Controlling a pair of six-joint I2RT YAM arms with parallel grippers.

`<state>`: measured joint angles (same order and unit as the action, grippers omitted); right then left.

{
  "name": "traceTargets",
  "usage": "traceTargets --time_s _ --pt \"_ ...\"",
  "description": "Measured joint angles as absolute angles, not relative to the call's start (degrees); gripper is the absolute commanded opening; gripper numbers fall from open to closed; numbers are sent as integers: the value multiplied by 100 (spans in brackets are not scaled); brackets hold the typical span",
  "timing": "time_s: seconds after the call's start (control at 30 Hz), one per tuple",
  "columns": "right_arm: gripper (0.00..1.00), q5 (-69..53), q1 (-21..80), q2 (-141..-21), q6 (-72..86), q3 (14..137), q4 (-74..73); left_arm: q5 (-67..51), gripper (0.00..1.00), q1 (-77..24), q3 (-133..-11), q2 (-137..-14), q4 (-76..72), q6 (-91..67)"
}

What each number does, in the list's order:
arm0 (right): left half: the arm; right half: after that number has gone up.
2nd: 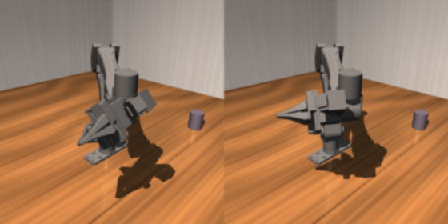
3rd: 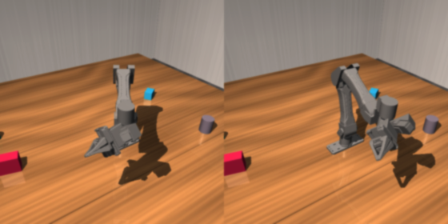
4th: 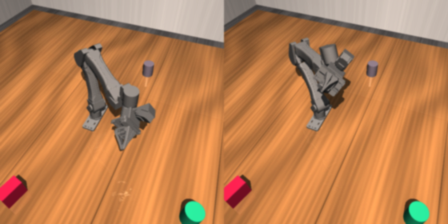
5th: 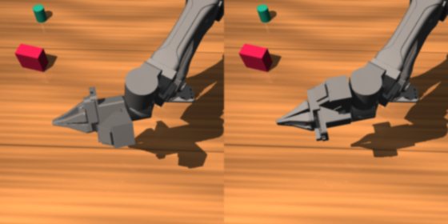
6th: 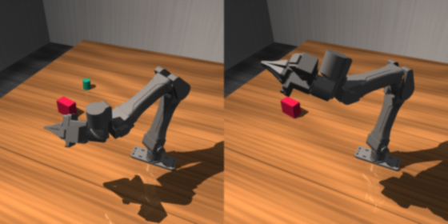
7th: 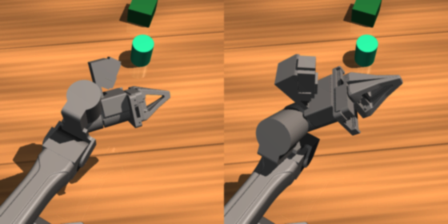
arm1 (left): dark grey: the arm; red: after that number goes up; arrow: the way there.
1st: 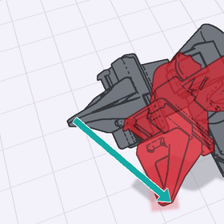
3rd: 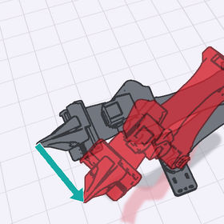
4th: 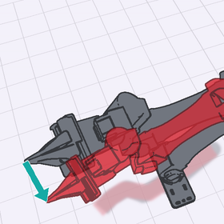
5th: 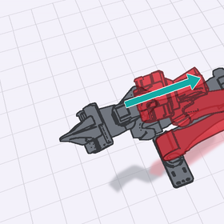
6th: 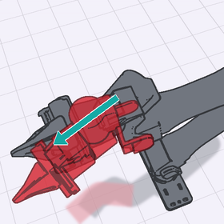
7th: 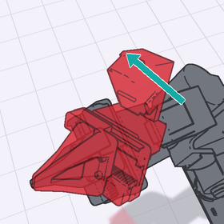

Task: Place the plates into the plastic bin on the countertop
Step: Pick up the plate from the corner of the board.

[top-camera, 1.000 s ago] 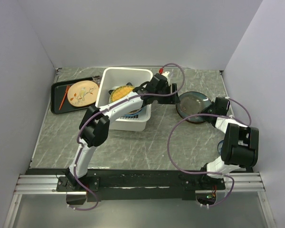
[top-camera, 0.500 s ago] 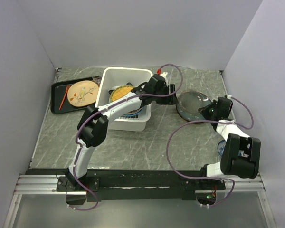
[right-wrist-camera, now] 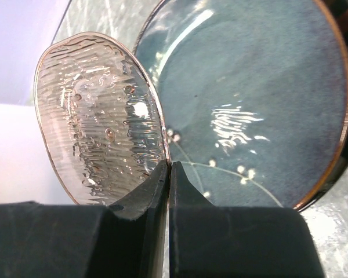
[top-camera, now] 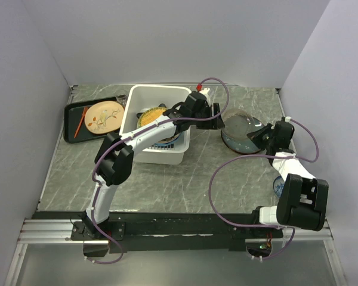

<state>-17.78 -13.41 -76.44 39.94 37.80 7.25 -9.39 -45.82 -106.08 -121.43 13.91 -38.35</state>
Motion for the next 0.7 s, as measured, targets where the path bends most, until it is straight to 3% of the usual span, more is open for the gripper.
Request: traceTargets --time_s 0.5,0.7 --pt "0 -2281 -1024 -7188 3850 4047 320 -941 66 -4576 -10674 -12145 1404 -3833" --pt "0 -2351 -915 -6976 3819 4191 202 -939 60 -4550 -10674 -12145 1400 -3835"
